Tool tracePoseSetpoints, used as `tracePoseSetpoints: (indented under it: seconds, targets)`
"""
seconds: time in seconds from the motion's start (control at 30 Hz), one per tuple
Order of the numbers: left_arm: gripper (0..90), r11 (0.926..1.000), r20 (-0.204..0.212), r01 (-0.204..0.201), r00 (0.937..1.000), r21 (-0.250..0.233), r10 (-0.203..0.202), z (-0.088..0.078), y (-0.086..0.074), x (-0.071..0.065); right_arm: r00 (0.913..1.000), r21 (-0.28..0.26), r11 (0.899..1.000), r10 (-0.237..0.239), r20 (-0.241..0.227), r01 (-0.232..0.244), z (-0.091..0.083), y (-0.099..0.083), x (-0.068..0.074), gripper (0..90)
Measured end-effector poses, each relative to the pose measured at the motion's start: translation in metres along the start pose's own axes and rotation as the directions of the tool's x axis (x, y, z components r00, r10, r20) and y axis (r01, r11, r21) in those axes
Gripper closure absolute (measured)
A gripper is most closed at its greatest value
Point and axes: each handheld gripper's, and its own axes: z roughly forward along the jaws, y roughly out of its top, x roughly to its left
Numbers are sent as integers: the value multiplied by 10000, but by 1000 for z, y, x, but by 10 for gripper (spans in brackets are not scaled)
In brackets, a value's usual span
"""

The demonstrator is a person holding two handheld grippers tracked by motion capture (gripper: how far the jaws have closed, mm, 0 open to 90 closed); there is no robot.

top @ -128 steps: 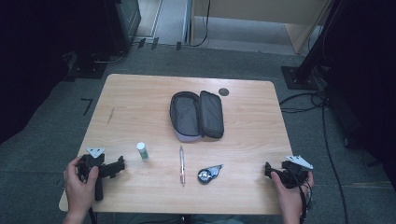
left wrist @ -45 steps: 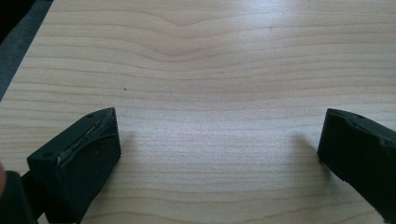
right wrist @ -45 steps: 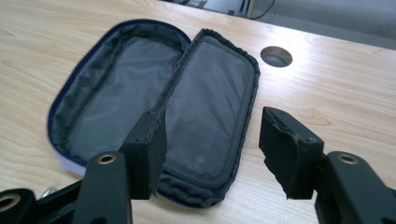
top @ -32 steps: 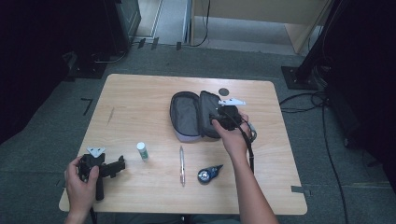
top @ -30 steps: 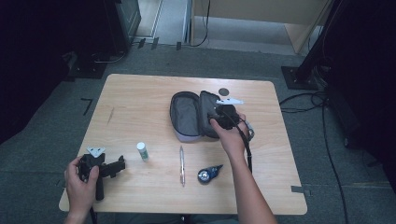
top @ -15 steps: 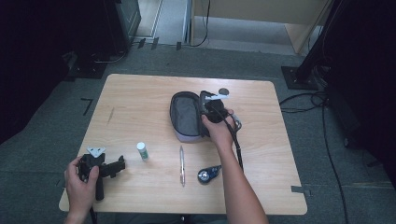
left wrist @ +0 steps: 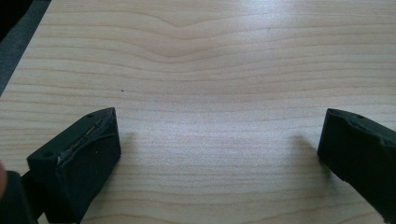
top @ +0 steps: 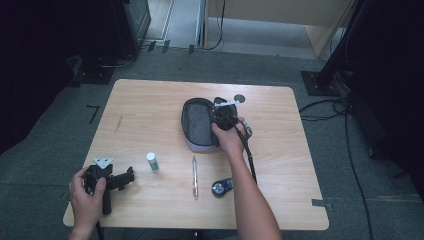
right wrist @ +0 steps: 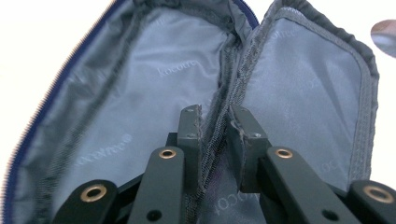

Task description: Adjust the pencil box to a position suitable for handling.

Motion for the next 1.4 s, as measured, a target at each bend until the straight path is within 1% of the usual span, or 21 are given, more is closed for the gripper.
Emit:
tracePoseSetpoints:
  seconds: [0.07,0.1,0.17,0.2,0.23,0.3,0.4,0.47,0.57,0.63,0.77,0.83,0.87,0.9,0.97,1.0,1.07,1.17,1.23,1.33,1.4]
  targets:
    - [0,10000,8,9,10000,-13,-9,0,0,0,9978,-51,9986,-518,409,521,2,-2,3,801]
    - [0,10000,8,9,10000,-13,-9,0,0,0,9946,-65,9961,-875,554,880,3,-3,4,818]
    - [0,10000,9,-4,10000,-11,4,0,0,0,9885,24,9921,-1252,851,1254,3,-3,4,877]
    - [0,10000,13,-12,10000,-4,12,0,0,0,9885,24,9921,-1252,851,1254,3,-3,4,877]
    - [0,10000,11,-3,10000,-11,3,0,0,0,9836,86,9880,-1541,938,1540,2,-2,1,888]
    - [0,10000,12,-4,10000,-6,4,0,0,0,9830,63,9874,-1580,932,1581,1,0,-1,889]
    - [0,10000,17,-9,10000,2,9,0,0,-1,9767,52,9808,-1949,904,1952,-2,3,-6,891]
    - [0,10000,16,-8,10000,2,8,0,0,-1,9636,125,9675,-2527,871,2526,-3,5,-9,891]
    - [0,10000,15,-1,10000,-1,1,0,0,-1,9376,-60,9386,-3443,483,3450,-2,8,-13,891]
    - [0,10000,13,1,10000,1,-1,0,0,-1,9264,33,9264,-3766,42,3766,-1,9,-15,890]
    - [0,10000,13,-3,10000,2,3,0,0,-1,9105,-28,9107,-4129,-237,4130,1,13,-17,885]
    - [0,10000,12,2,10000,2,-2,0,0,-1,9229,-29,9234,-3836,-317,3837,2,14,-17,844]
    - [0,10000,12,8,10000,-3,-8,0,0,-1,9286,-64,9291,-3698,-310,3698,2,15,-17,795]
    - [0,10000,14,7,10000,-2,-7,0,0,-1,9379,-84,9381,-3463,-211,3462,2,15,-17,735]
    - [0,10000,14,4,10000,-3,-4,0,0,-1,9560,-98,9560,-2932,-65,2932,0,14,-17,698]
    - [0,10000,15,-3,10000,2,3,0,0,-1,9627,-128,9627,-2702,-126,2701,-1,12,-18,660]
    - [0,10000,15,3,10000,1,-3,0,0,-1,9786,-92,9786,-2057,-65,2057,-3,9,-18,595]
    - [0,10000,16,8,10000,-3,-8,0,0,-1,9946,162,9949,-1004,259,1000,-11,5,-20,479]
    - [0,10000,11,-5,10000,5,5,0,0,-1,9979,133,9998,-185,613,178,-18,1,-22,431]
    - [0,10000,10,-1,10000,5,1,0,0,-1,9915,-23,9987,500,1201,-501,-33,-8,-25,363]
    - [0,10000,8,-1,10000,3,1,0,0,-1,9897,-23,9978,661,1269,-663,-35,-11,-26,352]
